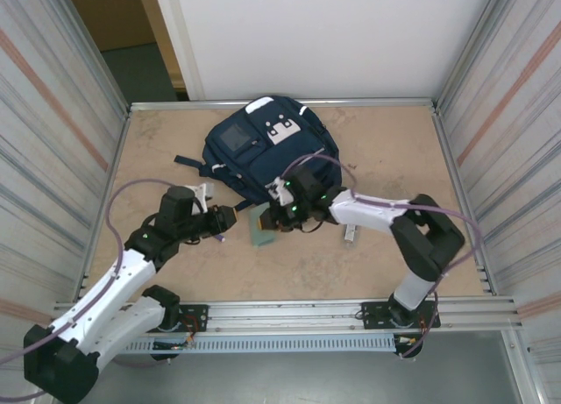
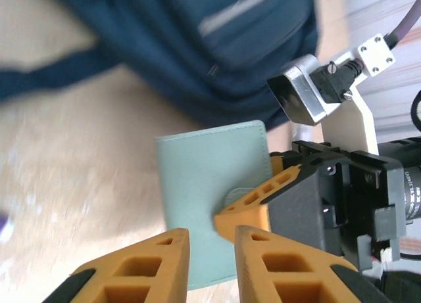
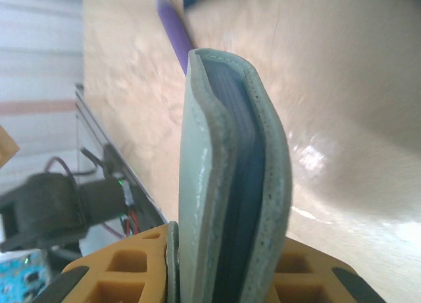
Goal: Pack the student bag
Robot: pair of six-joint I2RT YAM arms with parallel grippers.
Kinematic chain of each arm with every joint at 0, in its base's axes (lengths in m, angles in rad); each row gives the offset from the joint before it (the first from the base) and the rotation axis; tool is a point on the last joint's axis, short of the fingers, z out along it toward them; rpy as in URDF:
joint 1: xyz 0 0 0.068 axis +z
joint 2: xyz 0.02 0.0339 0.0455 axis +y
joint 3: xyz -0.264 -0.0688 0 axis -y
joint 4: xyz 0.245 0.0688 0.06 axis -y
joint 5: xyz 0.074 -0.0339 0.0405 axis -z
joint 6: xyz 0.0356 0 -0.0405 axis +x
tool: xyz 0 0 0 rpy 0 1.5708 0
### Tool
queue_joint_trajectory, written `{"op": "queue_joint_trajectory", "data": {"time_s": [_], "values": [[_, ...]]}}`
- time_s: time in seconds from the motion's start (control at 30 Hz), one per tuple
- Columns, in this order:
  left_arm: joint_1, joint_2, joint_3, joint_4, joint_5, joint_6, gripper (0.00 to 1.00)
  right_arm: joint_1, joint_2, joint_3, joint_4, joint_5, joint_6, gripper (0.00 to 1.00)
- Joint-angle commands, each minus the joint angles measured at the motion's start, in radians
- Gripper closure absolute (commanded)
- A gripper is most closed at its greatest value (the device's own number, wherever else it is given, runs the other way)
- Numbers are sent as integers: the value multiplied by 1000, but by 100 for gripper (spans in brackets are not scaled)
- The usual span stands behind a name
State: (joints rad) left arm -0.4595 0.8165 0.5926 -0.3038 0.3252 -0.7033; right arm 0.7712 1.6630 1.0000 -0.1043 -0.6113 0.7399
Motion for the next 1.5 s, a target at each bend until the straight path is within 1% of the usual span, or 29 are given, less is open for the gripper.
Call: {"op": "queue_joint_trajectory", "data": {"time_s": [0.0,0.03,0.1,0.17,0.2,0.27,0.37,0.43,0.47,0.57,0.67,0.73,0.8,1.03,1.13,1.2,1.27,1.3,1.4,1.47], "values": [[-8,27,58,200,-72,149,73,-78,-135,16,-156,102,-105,97],[-18,53,87,227,-65,198,72,-111,-166,17,-187,130,-116,97],[-76,134,170,245,-86,350,71,-188,-235,19,-253,198,-137,96],[-194,237,270,223,-172,574,70,-298,-310,8,-306,278,-142,96],[-240,289,322,207,-211,662,68,-343,-342,3,-322,298,-137,96],[-321,412,435,155,-277,816,60,-464,-413,-12,-354,336,-116,96],[-360,576,564,96,-279,939,49,-615,-510,-48,-385,371,-88,96],[-361,677,635,78,-263,993,45,-699,-575,-77,-391,381,-80,95],[-361,729,673,65,-276,1015,43,-736,-607,-91,-396,386,-74,96],[-355,878,798,20,-351,1034,43,-815,-694,-133,-409,385,-63,97],[-326,997,897,1,-309,1019,43,-854,-747,-154,-433,379,-85,97],[-305,1068,956,-23,-274,992,42,-865,-765,-154,-462,391,-103,98],[-295,1130,1011,-54,-263,975,42,-869,-781,-151,-486,404,-115,97],[-290,1310,1136,-123,-315,955,39,-871,-812,-176,-492,411,-122,97],[-290,1332,1133,-119,-279,953,38,-872,-807,-184,-485,378,-116,97],[-291,1347,1133,-114,-292,948,38,-871,-803,-192,-477,374,-113,97],[-288,1359,1140,-122,-305,949,41,-871,-801,-199,-475,375,-97,97],[-288,1365,1145,-127,-312,952,48,-871,-799,-201,-469,364,-89,97],[-281,1365,1158,-139,-352,953,80,-871,-795,-215,-440,322,-73,97],[-283,1335,1169,-160,-363,946,98,-868,-791,-230,-417,298,-66,97]]}}
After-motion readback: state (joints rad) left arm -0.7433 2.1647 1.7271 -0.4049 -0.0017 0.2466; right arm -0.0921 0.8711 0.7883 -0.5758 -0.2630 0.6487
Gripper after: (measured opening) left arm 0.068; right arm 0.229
